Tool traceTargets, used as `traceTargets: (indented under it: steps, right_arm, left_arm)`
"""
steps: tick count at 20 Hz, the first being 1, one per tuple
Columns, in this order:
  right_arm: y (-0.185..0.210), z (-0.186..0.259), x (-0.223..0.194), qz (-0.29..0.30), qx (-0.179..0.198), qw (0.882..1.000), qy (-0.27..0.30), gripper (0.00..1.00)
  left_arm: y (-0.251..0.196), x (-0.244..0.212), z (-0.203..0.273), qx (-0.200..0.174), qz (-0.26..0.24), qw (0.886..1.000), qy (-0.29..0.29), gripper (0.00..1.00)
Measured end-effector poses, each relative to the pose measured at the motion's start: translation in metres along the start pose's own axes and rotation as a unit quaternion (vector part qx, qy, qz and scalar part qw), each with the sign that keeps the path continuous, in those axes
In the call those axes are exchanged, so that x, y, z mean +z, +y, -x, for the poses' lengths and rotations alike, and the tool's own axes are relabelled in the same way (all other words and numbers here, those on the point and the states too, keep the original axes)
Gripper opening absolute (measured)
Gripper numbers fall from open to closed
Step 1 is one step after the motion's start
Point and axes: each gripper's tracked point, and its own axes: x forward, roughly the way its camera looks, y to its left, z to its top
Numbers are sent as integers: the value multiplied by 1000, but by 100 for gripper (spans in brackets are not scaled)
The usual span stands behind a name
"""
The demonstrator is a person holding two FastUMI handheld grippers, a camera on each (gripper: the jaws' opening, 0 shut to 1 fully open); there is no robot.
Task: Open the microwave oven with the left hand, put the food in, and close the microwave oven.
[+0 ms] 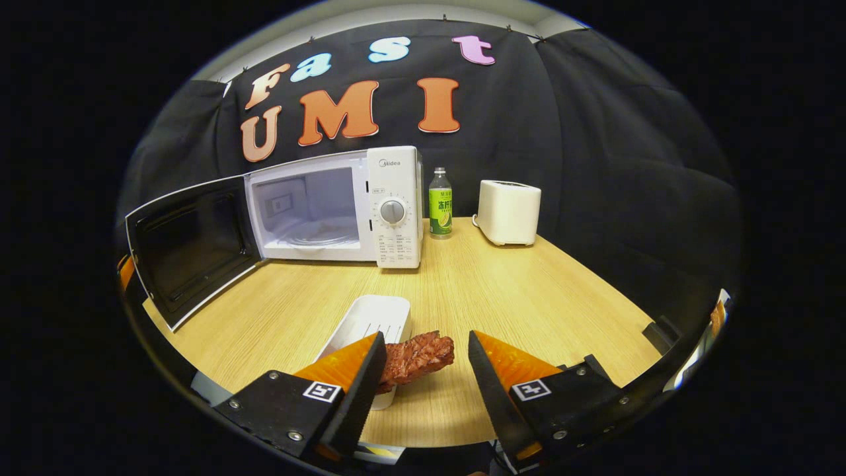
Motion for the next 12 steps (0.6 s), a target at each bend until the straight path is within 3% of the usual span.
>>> traceTargets:
  steps: [6,10,12]
  right_arm:
    - [2,-1,-5,-78,22,997,10,58]
    - [7,1,-3,-163,46,985,17,37]
    - [7,-2,-9,-183,52,981,27,35]
  left_arm:
    - [20,-1,6,28,-3,1000,-3,68]
    - [29,3,6,45,-3,999,-6,68]
    - [30,4,6,52,-1,999,-6,68]
